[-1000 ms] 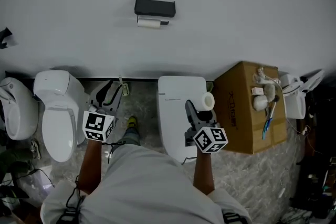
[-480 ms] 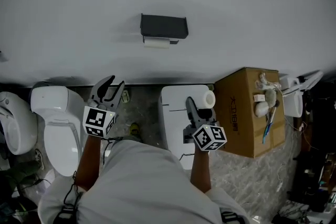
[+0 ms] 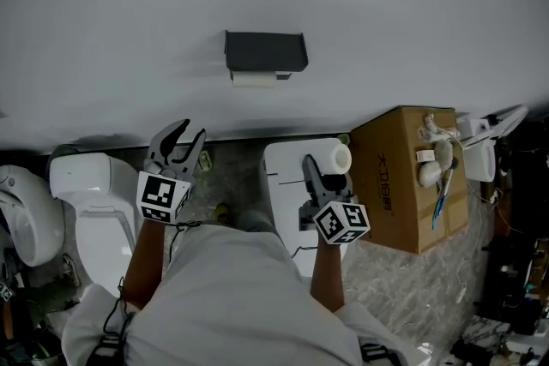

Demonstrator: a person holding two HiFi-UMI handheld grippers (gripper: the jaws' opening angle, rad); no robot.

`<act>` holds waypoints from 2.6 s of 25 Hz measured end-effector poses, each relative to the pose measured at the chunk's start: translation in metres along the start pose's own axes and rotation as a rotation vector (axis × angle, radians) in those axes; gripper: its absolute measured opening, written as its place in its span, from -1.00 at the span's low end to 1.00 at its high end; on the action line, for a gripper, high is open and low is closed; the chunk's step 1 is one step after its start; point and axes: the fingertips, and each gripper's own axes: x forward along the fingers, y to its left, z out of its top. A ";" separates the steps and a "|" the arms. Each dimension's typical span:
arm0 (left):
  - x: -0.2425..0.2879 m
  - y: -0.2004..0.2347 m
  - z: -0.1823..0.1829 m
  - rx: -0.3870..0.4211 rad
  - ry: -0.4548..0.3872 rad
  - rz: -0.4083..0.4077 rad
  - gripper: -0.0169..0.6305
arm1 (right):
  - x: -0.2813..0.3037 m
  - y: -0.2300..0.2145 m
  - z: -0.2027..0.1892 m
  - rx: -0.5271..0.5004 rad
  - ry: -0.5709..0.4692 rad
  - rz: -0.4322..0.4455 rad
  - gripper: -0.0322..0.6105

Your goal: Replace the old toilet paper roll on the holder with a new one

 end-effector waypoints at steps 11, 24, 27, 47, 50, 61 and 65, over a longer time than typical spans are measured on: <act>0.036 -0.017 0.010 0.080 0.019 -0.003 -0.49 | 0.020 -0.029 0.021 -0.005 -0.015 0.031 0.02; 0.094 -0.022 0.018 0.230 0.060 0.037 -0.49 | 0.066 -0.067 0.040 0.007 -0.035 0.127 0.02; 0.102 -0.028 0.022 0.317 0.083 0.041 -0.48 | 0.072 -0.071 0.040 0.026 -0.036 0.140 0.02; 0.154 -0.045 0.019 0.696 0.288 0.040 -0.27 | 0.075 -0.097 0.026 0.115 -0.031 0.168 0.02; 0.161 -0.047 0.016 0.754 0.306 0.043 -0.26 | 0.073 -0.103 0.024 0.122 -0.025 0.161 0.02; 0.187 -0.055 0.009 0.958 0.373 0.029 -0.22 | 0.072 -0.124 0.028 0.137 -0.027 0.144 0.02; 0.195 -0.056 0.005 1.032 0.389 0.037 -0.22 | 0.070 -0.134 0.027 0.144 -0.028 0.128 0.02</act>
